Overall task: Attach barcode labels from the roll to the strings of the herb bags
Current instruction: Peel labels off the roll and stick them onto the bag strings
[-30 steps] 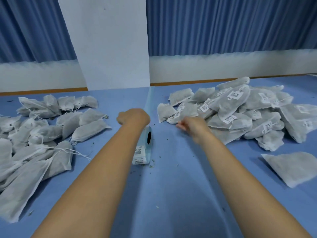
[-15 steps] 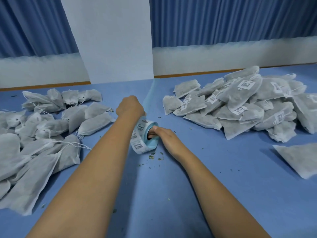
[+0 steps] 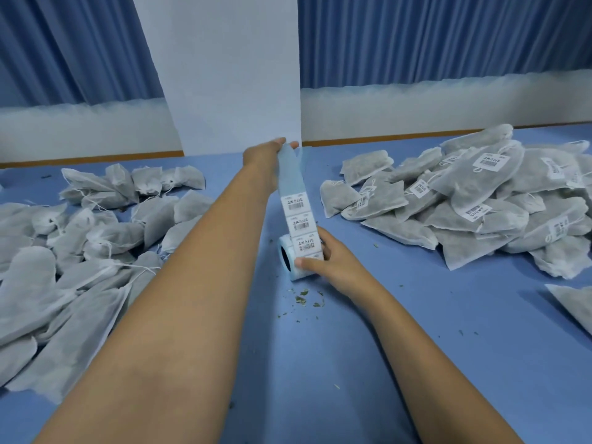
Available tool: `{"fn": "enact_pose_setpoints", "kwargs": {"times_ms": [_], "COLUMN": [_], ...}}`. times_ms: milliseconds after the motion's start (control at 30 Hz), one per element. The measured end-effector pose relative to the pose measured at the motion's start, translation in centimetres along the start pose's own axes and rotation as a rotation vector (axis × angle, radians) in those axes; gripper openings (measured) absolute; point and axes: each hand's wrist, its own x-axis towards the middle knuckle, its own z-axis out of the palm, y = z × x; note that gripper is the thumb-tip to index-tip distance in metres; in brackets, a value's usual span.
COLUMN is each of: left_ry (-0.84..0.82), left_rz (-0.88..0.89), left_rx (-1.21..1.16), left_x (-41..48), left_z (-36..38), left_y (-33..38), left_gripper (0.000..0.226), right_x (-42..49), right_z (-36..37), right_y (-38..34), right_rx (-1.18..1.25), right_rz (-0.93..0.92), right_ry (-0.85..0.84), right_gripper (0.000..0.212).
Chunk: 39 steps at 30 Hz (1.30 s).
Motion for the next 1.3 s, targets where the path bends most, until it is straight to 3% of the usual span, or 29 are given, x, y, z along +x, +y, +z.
{"fn": "enact_pose_setpoints", "kwargs": {"times_ms": [67,167,300,400,633,733,833,1033,1100,1167,1300], "left_ry": [-0.025,0.015,0.010,-0.116,-0.170,-0.208,-0.227,-0.318,-0.291,-0.186,-0.053], "left_rz": [-0.033,-0.094,-0.288,-0.224,-0.001,-0.043,-0.085,-0.231,-0.171,0.005,0.318], "left_rx": [0.040,0.491,0.634,0.614,0.764,0.922,0.997,1.107,0.980,0.870,0.924], "left_x": [0.3,0.5,-0.3,-0.4,0.0,0.3,0.7,1.2,1.2,1.0,-0.2], "left_z": [0.4,-0.6,-3.5,-5.0,-4.3,-3.4,-3.1,-4.1,-4.3,-4.8,-7.4], "left_y": [-0.2,-1.8,-4.3,-5.9,-6.1,-5.7,-5.7,-6.7,-7.2,-7.6,-8.7], "left_gripper": [0.041,0.066,0.045,0.032,0.052,0.054,0.038,0.031,0.031,0.030,0.040], "right_x": [0.1,0.1,0.2,0.3,0.2,0.3,0.4,0.3,0.4,0.4,0.4], "right_z": [0.2,0.3,0.7,0.8,0.6,0.6,0.7,0.7,0.7,0.7,0.8], "right_y": [0.1,0.2,0.3,0.3,0.3,0.4,0.5,0.5,0.5,0.7,0.8], "right_rx": [-0.033,-0.010,0.051,0.046,0.023,0.025,0.007,-0.001,-0.005,0.012,0.046], "right_rz": [-0.003,-0.005,-0.007,-0.007,0.036,0.048,0.039,-0.041,-0.024,-0.024,-0.010], "right_ry": [0.039,0.085,0.134,0.151,0.128,0.100,0.115,0.072,0.118,0.149,0.229], "right_gripper": [0.040,0.037,0.038,0.042,0.064,0.078,0.092,0.086,0.091,0.090,0.083]}}
